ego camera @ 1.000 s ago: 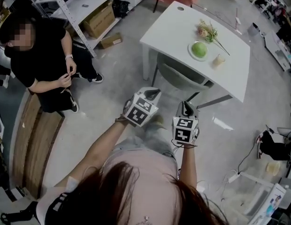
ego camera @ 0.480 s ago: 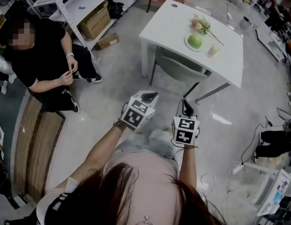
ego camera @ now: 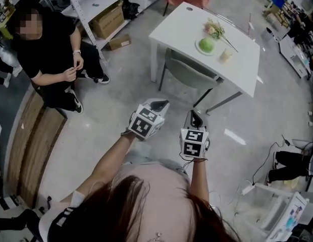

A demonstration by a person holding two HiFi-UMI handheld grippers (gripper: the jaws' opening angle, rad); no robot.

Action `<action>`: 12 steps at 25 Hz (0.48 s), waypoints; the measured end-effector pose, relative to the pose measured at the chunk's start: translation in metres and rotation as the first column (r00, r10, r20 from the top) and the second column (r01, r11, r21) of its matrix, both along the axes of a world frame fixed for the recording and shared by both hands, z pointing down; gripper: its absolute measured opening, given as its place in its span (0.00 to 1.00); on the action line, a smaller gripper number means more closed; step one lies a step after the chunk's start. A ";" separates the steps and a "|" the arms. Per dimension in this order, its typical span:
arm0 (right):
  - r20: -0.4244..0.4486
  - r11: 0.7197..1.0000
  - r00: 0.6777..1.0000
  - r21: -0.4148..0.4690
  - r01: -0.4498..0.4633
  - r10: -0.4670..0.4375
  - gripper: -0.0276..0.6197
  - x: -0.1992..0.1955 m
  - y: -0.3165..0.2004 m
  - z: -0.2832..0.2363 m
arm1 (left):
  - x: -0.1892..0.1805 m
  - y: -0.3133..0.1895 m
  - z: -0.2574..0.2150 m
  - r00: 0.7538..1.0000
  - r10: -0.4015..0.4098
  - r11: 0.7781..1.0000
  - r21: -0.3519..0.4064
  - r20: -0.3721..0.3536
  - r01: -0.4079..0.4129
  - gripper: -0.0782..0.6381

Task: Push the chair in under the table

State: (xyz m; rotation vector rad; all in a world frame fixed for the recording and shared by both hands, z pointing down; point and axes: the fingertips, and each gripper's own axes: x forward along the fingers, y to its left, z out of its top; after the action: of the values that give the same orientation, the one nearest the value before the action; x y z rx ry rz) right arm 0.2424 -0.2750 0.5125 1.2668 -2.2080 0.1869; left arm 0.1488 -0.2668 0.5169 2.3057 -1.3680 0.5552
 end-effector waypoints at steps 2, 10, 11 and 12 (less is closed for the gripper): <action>-0.001 1.000 1.000 0.000 0.026 -0.026 0.08 0.008 0.005 -0.001 | 0.010 0.006 0.000 1.000 -0.016 1.000 0.002 0.002 0.016 0.12; 0.016 0.995 0.995 -0.009 0.103 -0.103 0.08 0.052 0.027 0.003 | 0.053 0.033 -0.001 0.993 -0.117 0.993 -0.028 -0.034 0.116 0.12; 0.019 0.993 0.993 -0.014 0.113 -0.113 0.08 0.057 0.031 0.005 | 0.058 0.036 -0.001 0.990 -0.134 0.991 -0.031 -0.035 0.133 0.12; 0.026 0.992 0.992 -0.019 0.123 -0.123 0.08 0.061 0.034 0.007 | 0.060 0.039 0.000 0.988 -0.154 0.988 -0.036 -0.033 0.153 0.12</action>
State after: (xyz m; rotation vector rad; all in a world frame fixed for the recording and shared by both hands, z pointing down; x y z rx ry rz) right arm 0.3030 -0.2414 0.5195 1.1186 -2.2905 0.1775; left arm 0.2085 -0.2277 0.5166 2.1505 -1.4921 0.4824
